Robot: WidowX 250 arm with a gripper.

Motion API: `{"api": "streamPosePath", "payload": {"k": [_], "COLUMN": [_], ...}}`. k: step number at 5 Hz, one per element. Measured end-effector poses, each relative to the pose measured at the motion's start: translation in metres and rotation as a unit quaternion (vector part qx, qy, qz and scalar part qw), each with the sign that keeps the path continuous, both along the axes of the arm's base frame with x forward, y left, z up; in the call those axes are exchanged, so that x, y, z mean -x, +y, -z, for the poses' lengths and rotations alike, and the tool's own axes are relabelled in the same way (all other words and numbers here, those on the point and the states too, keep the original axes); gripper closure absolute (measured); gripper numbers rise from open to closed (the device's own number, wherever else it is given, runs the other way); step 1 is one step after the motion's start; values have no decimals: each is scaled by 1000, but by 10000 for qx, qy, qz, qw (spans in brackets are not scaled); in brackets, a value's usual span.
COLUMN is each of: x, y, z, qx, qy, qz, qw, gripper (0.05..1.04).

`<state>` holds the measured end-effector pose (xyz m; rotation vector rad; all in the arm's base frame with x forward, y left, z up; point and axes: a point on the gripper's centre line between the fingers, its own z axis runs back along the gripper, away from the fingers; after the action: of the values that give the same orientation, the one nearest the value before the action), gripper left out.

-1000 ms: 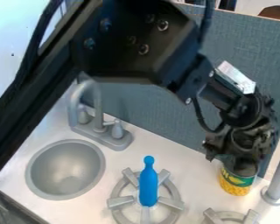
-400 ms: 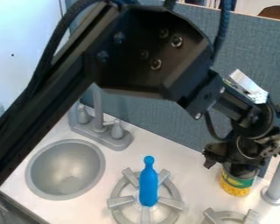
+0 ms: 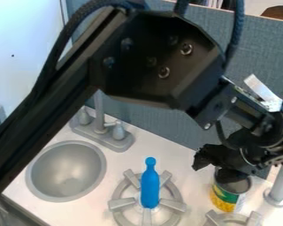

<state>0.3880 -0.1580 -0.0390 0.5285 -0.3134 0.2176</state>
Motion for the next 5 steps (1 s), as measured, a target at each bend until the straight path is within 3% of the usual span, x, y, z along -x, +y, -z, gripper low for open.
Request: {"api": "streamPosePath", "payload": {"k": [1,3,4,5], "x": [17,29,32,26], "y": [-2,8,10,8], "z": [8,8,7,-10], "qx": [-43,-181,-160,34], "qy": [252,432,452,163], "qz": [164,155,180,248], "qw": [9995,9988,9987,9996], "gripper": [83,83,83,83]}}
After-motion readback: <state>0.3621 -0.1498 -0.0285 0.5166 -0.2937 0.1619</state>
